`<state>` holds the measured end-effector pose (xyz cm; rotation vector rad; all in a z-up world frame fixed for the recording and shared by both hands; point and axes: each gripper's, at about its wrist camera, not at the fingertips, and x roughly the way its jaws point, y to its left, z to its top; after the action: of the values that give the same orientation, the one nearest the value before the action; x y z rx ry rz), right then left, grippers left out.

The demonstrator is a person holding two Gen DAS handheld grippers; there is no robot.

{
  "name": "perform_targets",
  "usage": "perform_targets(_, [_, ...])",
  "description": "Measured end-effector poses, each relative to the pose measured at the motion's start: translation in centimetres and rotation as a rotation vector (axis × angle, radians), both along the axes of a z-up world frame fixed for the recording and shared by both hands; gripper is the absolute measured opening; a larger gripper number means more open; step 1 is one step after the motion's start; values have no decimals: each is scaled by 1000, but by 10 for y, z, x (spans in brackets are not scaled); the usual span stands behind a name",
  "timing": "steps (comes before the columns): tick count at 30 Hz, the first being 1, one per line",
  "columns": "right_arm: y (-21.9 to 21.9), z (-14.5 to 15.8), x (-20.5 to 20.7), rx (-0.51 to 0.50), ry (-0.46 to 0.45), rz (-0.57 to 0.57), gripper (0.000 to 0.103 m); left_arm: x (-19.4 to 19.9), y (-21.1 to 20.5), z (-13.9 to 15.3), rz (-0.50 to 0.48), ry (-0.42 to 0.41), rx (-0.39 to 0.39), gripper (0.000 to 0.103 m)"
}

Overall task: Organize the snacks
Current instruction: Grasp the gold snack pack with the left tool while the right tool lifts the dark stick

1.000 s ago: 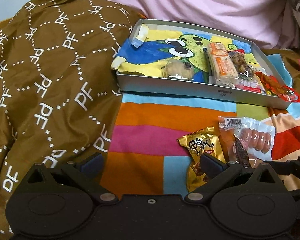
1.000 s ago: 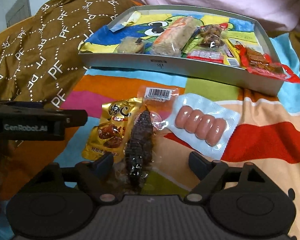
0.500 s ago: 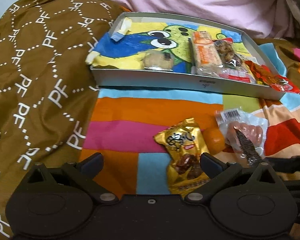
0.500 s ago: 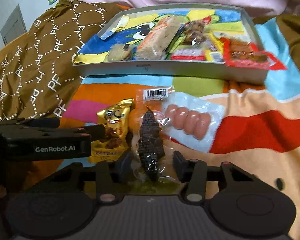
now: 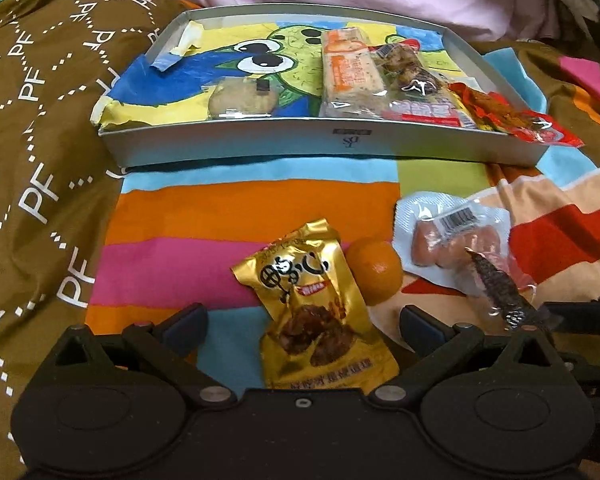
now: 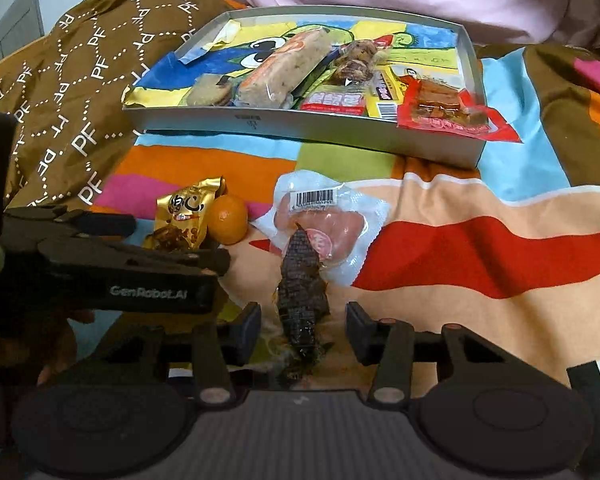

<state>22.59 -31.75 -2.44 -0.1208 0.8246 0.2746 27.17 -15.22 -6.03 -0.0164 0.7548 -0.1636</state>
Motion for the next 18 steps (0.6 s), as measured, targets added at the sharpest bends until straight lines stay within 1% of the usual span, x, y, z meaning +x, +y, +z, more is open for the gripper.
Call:
perform_targets(4, [-7,1,2,17,5,-16,51,4,8,0,7,5,-31,92])
perform_targets(6, [-14,-1,4,46,16,-35,51,4,10,0,8,6,-29,89])
perform_targets(8, [-18,-3,5,72,30,-45,51,4,9,0,-2,7,-2,81])
perform_targets(10, [-19,-3,5,73,27,-41,51,4,8,3,7,13,38,63])
perform_targets(11, [-19,-3,4,75,22,-37,51,5,9,4,19,17,45,60])
perform_targets(14, [-20,-5,4,85,22,-38,51,7,15,8,33,41,7,59])
perform_targets(18, [-19,-8,6,99,21,-40,52,7,16,8,36,49,0,58])
